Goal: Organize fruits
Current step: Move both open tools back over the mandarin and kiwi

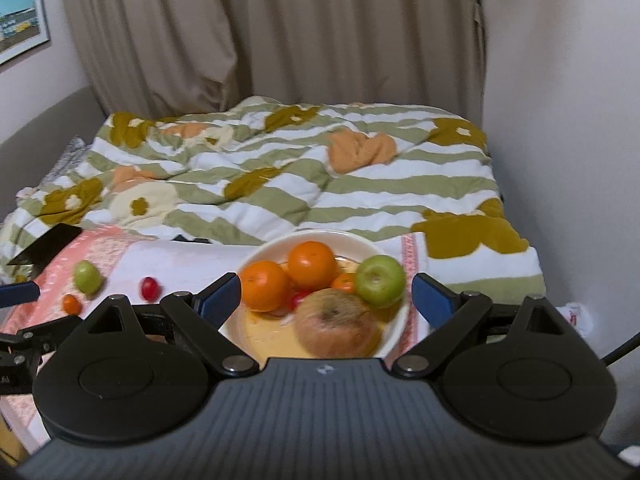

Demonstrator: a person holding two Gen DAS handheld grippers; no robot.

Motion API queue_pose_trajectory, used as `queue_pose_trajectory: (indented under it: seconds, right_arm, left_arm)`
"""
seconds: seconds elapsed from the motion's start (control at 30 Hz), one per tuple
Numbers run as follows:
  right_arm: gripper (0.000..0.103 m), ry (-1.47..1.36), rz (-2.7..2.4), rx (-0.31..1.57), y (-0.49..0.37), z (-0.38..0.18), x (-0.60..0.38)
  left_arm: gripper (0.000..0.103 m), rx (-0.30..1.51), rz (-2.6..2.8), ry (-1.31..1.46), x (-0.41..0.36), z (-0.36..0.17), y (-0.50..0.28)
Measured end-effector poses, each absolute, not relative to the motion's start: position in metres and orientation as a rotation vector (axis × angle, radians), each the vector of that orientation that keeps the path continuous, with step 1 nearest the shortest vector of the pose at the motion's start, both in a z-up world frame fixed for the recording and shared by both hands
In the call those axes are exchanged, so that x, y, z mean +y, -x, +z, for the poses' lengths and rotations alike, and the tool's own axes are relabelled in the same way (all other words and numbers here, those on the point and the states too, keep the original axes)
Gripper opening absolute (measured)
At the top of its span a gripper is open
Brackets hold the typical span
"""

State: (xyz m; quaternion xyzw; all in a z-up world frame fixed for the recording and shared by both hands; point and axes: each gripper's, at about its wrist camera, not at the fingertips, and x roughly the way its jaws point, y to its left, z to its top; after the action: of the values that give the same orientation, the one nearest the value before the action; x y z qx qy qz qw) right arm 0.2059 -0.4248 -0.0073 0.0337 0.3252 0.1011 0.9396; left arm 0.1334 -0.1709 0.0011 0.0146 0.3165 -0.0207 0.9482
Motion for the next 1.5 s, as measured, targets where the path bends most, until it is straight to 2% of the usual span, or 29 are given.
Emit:
queue_pose_trajectory:
  seconds: [0.57,1.07,1.27,1.4,1.5]
  right_arm:
    - [0.103,-0.064,0.162,0.696,-0.154,-0.004,-0.307]
    - [0.103,-0.092,-0.006,0.797,-0.168,-0.058,-0.211]
    - [0.103,-0.1,-0.026,0.841,-0.19,-0.087,-0.195]
    - [0.103,-0.1,-0.023,0.867,-0.204,-0.103,-0.19]
    - [0.103,-0.105,-0.016,0.88,-0.21,-0.111,-0.187]
  left_arm:
    - [0.102,0.648,-0.012,-0.003,-0.029,0.001,-0.117]
    - [0.1,0.767,-0.175,-0.053,0.053,-0.061,-0.178]
    - [0.088,0.828,-0.227,-0.064,0.055,-0.09,-0.202]
    - [0.074,0.86,-0.243,-0.079,0.052,-0.105,-0.212]
    - [0.067,0.877,-0.245,-0.077,0.051,-0.113,-0.218]
